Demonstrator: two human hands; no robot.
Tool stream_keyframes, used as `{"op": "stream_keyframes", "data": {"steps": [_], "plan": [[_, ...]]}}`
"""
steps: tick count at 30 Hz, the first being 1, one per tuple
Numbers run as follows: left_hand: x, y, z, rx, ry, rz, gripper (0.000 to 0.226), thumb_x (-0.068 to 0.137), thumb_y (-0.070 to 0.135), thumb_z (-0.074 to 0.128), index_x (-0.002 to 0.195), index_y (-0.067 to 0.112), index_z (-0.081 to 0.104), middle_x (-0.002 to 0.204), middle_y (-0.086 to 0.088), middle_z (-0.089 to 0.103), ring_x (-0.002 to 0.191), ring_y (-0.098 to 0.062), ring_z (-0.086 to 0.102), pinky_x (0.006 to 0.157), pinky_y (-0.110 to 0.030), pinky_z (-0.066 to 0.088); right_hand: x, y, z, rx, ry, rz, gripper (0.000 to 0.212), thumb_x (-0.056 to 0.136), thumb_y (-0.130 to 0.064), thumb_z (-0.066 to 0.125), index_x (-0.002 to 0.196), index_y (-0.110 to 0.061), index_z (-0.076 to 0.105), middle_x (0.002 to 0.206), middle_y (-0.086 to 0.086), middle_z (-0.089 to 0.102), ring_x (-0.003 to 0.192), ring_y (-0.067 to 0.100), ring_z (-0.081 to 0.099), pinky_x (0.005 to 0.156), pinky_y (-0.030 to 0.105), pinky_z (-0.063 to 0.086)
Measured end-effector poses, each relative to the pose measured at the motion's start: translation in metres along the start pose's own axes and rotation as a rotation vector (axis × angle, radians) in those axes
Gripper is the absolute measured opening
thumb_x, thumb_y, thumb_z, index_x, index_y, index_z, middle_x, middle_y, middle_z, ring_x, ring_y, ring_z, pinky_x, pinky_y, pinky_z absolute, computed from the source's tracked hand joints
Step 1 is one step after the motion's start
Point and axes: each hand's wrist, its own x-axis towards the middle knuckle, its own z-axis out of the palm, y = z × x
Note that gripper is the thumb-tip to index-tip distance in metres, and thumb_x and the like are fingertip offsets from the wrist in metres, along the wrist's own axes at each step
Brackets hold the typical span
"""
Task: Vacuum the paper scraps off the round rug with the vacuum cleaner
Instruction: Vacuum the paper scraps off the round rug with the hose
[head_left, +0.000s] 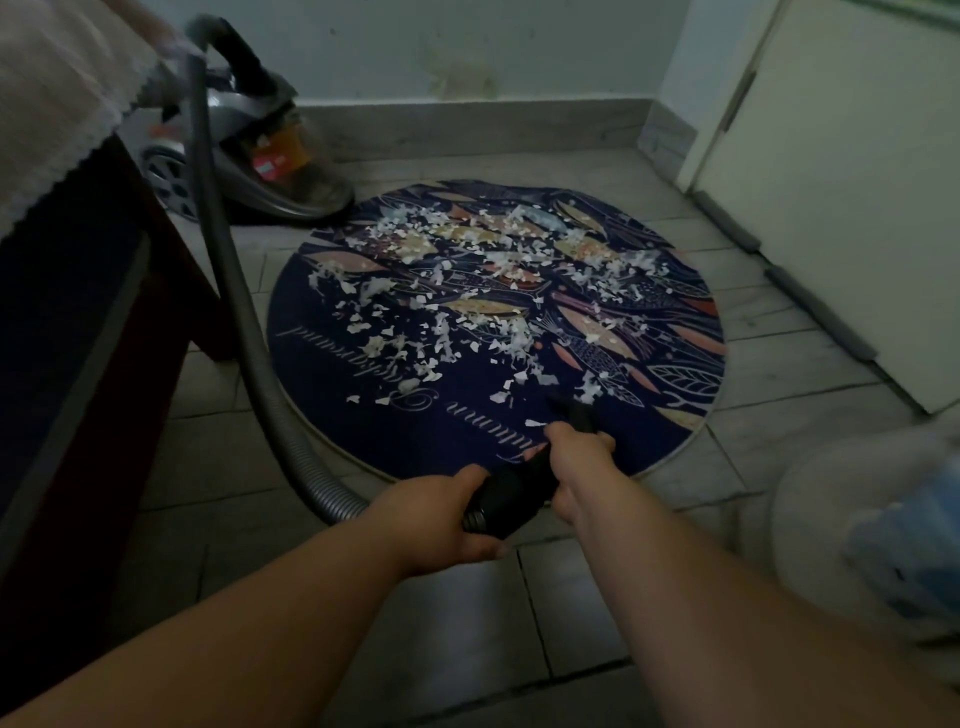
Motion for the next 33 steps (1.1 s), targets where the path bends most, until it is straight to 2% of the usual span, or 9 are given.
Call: {"op": "stream_keyframes", "data": {"steps": [4, 6, 9, 14, 17, 20, 23, 30, 33], "plan": [[0.000, 0.007, 0.012, -0.018, -0.028, 0.008, 0.065, 0.078, 0.063, 0.061, 0.127, 0.028, 0.037, 0.111, 0.001, 0.060, 0.096, -0.017, 0.058, 0.074, -0.026, 0.041, 0.003, 0.007, -0.012, 0.024, 0.031, 0.003, 0.060, 0.092, -0.016, 0.064, 0.141, -0.023, 0.029, 0.094, 0.017, 0.069, 0.081, 0.027, 0.068, 0.082, 0.049, 0.059], [-0.002, 0.010, 0.016, -0.022, -0.040, 0.004, 0.066, 0.078, 0.063, 0.061, 0.127, 0.027, 0.038, 0.111, 0.000, 0.060, 0.098, -0.018, 0.058, 0.076, -0.027, 0.044, 0.001, 0.012, -0.018, 0.067, 0.022, -0.003, 0.062, 0.090, -0.014, 0.066, 0.140, -0.022, 0.031, 0.105, 0.019, 0.067, 0.079, 0.027, 0.069, 0.074, 0.045, 0.060], [-0.004, 0.013, 0.016, -0.024, -0.064, -0.014, 0.068, 0.077, 0.065, 0.061, 0.127, 0.026, 0.039, 0.113, 0.000, 0.059, 0.098, -0.018, 0.057, 0.078, -0.029, 0.045, -0.005, 0.021, -0.026, 0.136, -0.045, -0.016, 0.065, 0.091, -0.008, 0.062, 0.145, -0.024, 0.029, 0.105, 0.018, 0.064, 0.072, 0.024, 0.066, 0.060, 0.037, 0.057], [-0.007, 0.017, 0.017, -0.032, -0.097, -0.031, 0.066, 0.077, 0.065, 0.061, 0.124, 0.024, 0.040, 0.105, 0.003, 0.057, 0.088, -0.013, 0.051, 0.073, -0.028, 0.041, -0.008, 0.038, -0.028, 0.105, -0.115, -0.050, 0.081, 0.095, -0.011, 0.056, 0.154, -0.041, 0.009, 0.120, 0.018, 0.060, 0.083, 0.027, 0.066, 0.076, 0.043, 0.059], [-0.009, 0.017, 0.017, -0.050, -0.099, -0.034, 0.065, 0.077, 0.063, 0.063, 0.123, 0.024, 0.042, 0.098, 0.007, 0.052, 0.086, -0.011, 0.050, 0.072, -0.027, 0.040, -0.007, 0.048, -0.024, 0.070, -0.115, -0.053, 0.082, 0.096, -0.022, 0.056, 0.153, -0.050, 0.003, 0.131, 0.019, 0.060, 0.104, 0.034, 0.065, 0.089, 0.055, 0.056], [-0.011, 0.013, 0.019, -0.073, -0.094, -0.053, 0.064, 0.076, 0.062, 0.064, 0.122, 0.024, 0.043, 0.106, 0.005, 0.058, 0.091, -0.012, 0.054, 0.075, -0.029, 0.044, -0.006, 0.053, -0.021, 0.064, -0.136, -0.045, 0.080, 0.099, -0.027, 0.054, 0.151, -0.055, -0.001, 0.126, 0.018, 0.062, 0.107, 0.036, 0.066, 0.090, 0.057, 0.055], [-0.014, 0.009, 0.019, -0.075, -0.080, -0.074, 0.064, 0.076, 0.062, 0.065, 0.122, 0.024, 0.044, 0.110, 0.003, 0.059, 0.094, -0.013, 0.055, 0.079, -0.030, 0.046, -0.006, 0.056, -0.013, 0.032, -0.144, -0.043, 0.081, 0.098, -0.032, 0.054, 0.149, -0.057, -0.003, 0.131, 0.016, 0.058, 0.107, 0.037, 0.065, 0.089, 0.058, 0.055], [-0.026, -0.004, 0.015, -0.068, -0.035, -0.138, 0.062, 0.075, 0.062, 0.065, 0.120, 0.024, 0.045, 0.103, 0.007, 0.056, 0.090, -0.011, 0.054, 0.074, -0.027, 0.044, -0.004, 0.064, 0.017, -0.052, -0.170, -0.054, 0.082, 0.080, -0.042, 0.054, 0.140, -0.066, 0.003, 0.142, 0.016, 0.052, 0.113, 0.038, 0.061, 0.092, 0.061, 0.053], [-0.029, -0.012, 0.012, -0.061, -0.018, -0.170, 0.061, 0.075, 0.063, 0.065, 0.118, 0.024, 0.045, 0.103, 0.007, 0.056, 0.089, -0.011, 0.054, 0.072, -0.027, 0.043, -0.002, 0.066, 0.028, -0.045, -0.207, -0.054, 0.082, 0.084, -0.040, 0.055, 0.143, -0.064, 0.004, 0.140, 0.018, 0.053, 0.112, 0.038, 0.062, 0.093, 0.060, 0.053]]}}
